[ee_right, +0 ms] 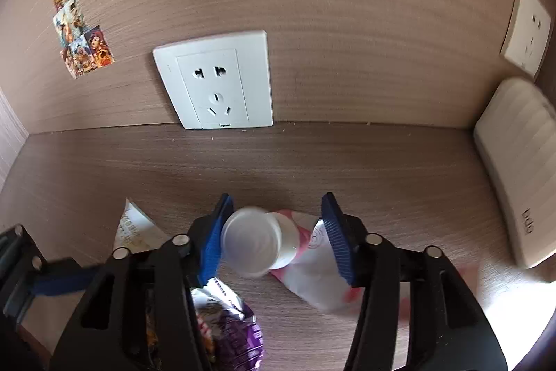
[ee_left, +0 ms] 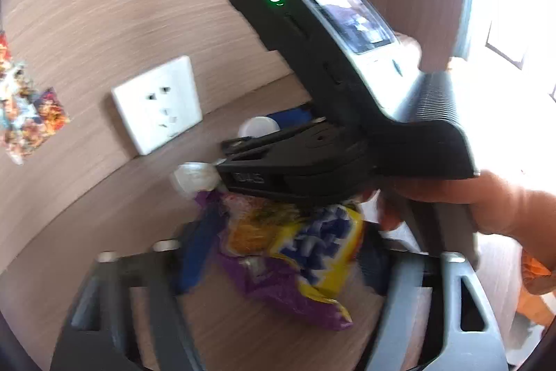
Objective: Collect trash
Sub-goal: 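Grasp the purple snack wrapper with the left tool while the right tool grasps the white bottle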
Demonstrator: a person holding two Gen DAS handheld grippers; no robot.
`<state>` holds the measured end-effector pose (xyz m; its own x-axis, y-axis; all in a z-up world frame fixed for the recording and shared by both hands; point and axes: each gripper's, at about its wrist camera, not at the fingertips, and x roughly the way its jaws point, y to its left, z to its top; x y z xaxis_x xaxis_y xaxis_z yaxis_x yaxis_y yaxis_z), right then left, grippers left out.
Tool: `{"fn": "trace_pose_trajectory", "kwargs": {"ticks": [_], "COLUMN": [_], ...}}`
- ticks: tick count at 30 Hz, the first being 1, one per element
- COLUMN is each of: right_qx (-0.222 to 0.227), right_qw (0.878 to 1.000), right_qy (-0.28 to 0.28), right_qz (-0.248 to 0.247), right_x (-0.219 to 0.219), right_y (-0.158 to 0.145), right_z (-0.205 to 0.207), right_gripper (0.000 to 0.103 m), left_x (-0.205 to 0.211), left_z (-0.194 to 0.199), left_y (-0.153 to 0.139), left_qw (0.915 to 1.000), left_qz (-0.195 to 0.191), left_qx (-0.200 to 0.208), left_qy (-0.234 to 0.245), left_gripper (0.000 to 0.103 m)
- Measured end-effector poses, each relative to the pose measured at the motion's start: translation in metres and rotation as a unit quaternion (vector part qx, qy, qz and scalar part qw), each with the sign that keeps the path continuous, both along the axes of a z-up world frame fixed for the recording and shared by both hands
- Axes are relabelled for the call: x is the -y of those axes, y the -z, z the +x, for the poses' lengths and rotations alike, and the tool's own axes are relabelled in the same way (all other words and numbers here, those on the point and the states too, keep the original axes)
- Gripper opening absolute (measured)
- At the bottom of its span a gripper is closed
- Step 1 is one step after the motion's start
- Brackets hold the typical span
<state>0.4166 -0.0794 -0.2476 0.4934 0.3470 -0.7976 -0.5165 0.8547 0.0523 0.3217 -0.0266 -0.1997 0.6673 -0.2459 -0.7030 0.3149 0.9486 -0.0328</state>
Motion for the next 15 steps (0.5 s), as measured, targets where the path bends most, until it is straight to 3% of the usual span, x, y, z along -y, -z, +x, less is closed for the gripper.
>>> {"fn": "trace_pose_trajectory", "kwargs": {"ticks": [1, 3, 8, 15], "right_qx": [0.002, 0.006, 0.035, 0.060], "right_qw": [1.000, 1.000, 0.999, 0.997], "right_qy": [0.003, 0.002, 0.003, 0.018], "right_qz": [0.004, 0.009, 0.016, 0.036], "right_x": [0.001, 0.002, 0.009, 0.039], "right_y": [0.000, -0.001, -0.020, -0.056], "right_z": [0.000, -0.001, -0.013, -0.044], "right_gripper": [0.051, 0.048, 0.032, 0.031], "left_x": [0.002, 0.012, 0.014, 0.011], "left_z": [0.000, -0.003, -0.007, -0.031], "left_y": [0.000, 0.002, -0.007, -0.033], "left_qw": [1.0000, 0.9998, 0.9998, 0.9991], "left_qz": [-0.008, 0.015, 0.008, 0.003], "left_qx": [-0.003, 0.010, 0.016, 0.038], "left_qy": [0.000, -0.002, 0.000, 0.019], "left_gripper": [0.038, 0.032, 0.029, 0.029]}}
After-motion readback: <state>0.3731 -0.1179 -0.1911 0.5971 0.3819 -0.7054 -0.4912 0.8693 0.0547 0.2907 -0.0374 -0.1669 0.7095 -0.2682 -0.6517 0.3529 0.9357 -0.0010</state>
